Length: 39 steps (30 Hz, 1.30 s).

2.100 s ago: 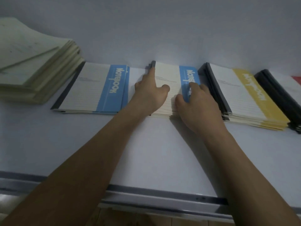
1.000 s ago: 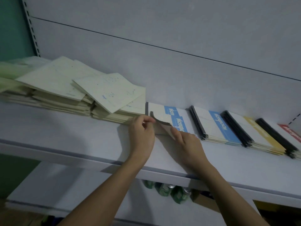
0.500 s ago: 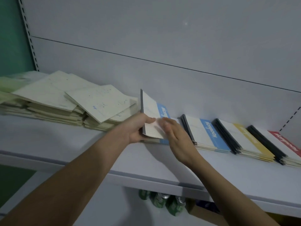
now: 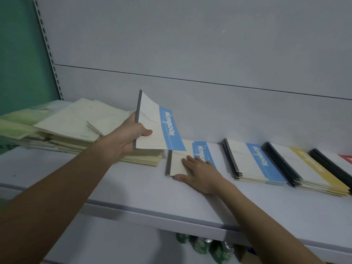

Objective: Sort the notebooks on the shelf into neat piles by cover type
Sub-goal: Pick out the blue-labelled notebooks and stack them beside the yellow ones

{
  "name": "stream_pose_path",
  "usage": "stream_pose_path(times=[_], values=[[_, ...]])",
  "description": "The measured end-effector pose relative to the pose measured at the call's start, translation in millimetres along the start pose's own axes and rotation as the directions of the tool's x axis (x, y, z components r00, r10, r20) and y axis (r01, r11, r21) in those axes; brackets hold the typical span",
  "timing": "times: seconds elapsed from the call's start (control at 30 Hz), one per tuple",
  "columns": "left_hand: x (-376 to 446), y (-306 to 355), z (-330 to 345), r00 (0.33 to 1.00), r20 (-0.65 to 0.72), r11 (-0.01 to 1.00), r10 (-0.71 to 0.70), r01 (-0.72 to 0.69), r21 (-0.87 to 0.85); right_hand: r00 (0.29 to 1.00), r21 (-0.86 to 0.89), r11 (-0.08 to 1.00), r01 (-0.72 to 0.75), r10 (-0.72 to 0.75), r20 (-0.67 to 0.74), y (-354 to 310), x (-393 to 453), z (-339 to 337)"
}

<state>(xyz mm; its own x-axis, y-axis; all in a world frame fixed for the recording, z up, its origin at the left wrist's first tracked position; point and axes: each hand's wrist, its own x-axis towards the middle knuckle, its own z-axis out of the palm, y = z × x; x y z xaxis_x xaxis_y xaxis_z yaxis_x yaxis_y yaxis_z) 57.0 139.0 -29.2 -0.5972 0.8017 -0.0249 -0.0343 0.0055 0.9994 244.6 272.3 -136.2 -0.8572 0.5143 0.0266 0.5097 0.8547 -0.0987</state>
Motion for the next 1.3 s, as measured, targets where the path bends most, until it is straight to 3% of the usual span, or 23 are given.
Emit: stream_pose_path(times=[0.17,0.27,0.33,0.43,0.57,0.63,0.7,0.73,0.8,0.87,0.97,1.03,1.13,1.23,1.3], values=[[4,-6,-4,1.000,0.030,1.000,0.001,-0.001,0.002,0.992,-0.029,0.996,0.089,-0.091,-0.092,-6,-26,-13],[5,-3,2,0.999,0.030,1.000,0.029,-0.029,-0.005,0.981,0.125,0.985,-0.119,0.136,-0.135,-4,-23,-29],[5,0,5,0.998,0.032,0.999,0.046,-0.046,0.010,0.955,0.435,0.874,-0.215,0.282,-0.093,-2,-24,-43],[4,2,4,0.998,0.020,0.998,0.061,-0.061,0.020,0.874,0.795,0.561,-0.232,0.479,-0.082,2,-27,-60],[-1,-3,10,0.997,0.079,1.000,-0.011,0.010,0.016,0.805,0.876,0.472,-0.102,0.557,-0.206,-2,-25,-86],[-5,-6,23,0.990,0.127,0.999,-0.054,0.054,0.008,0.805,0.803,0.595,-0.030,0.490,-0.333,-12,-24,-95],[-10,-7,37,0.983,0.136,0.989,-0.120,0.130,-0.066,0.853,0.440,0.898,-0.024,0.248,-0.459,-21,-24,-93],[-12,-6,43,0.975,0.149,0.975,-0.163,0.182,-0.124,0.878,0.224,0.974,0.025,0.086,-0.471,-30,-26,-90],[-12,-5,48,0.961,0.186,0.950,-0.207,0.242,-0.196,0.896,0.072,0.982,0.174,-0.127,-0.426,-46,-32,-79],[-11,-8,46,0.970,0.180,0.963,-0.162,0.195,-0.185,0.918,0.220,0.940,0.261,-0.171,-0.359,-54,-35,-71],[-12,-11,37,0.989,0.107,0.975,-0.100,0.119,-0.190,0.967,0.549,0.807,0.216,-0.099,-0.235,-48,-34,-73],[-13,-7,30,0.997,0.049,0.982,-0.055,0.063,-0.176,0.950,0.660,0.738,0.138,0.091,-0.300,-35,-27,-73],[-18,4,19,0.999,-0.046,0.982,-0.009,0.000,-0.187,0.929,0.595,0.803,-0.027,0.241,-0.282,-13,-18,-62],[-25,10,8,0.997,-0.072,0.979,-0.002,-0.013,-0.204,0.994,0.373,0.922,-0.106,0.099,0.037,2,-25,-41],[-28,10,5,0.997,-0.072,0.983,-0.007,-0.007,-0.186,0.991,0.241,0.966,-0.093,0.068,0.111,5,-29,-27]])
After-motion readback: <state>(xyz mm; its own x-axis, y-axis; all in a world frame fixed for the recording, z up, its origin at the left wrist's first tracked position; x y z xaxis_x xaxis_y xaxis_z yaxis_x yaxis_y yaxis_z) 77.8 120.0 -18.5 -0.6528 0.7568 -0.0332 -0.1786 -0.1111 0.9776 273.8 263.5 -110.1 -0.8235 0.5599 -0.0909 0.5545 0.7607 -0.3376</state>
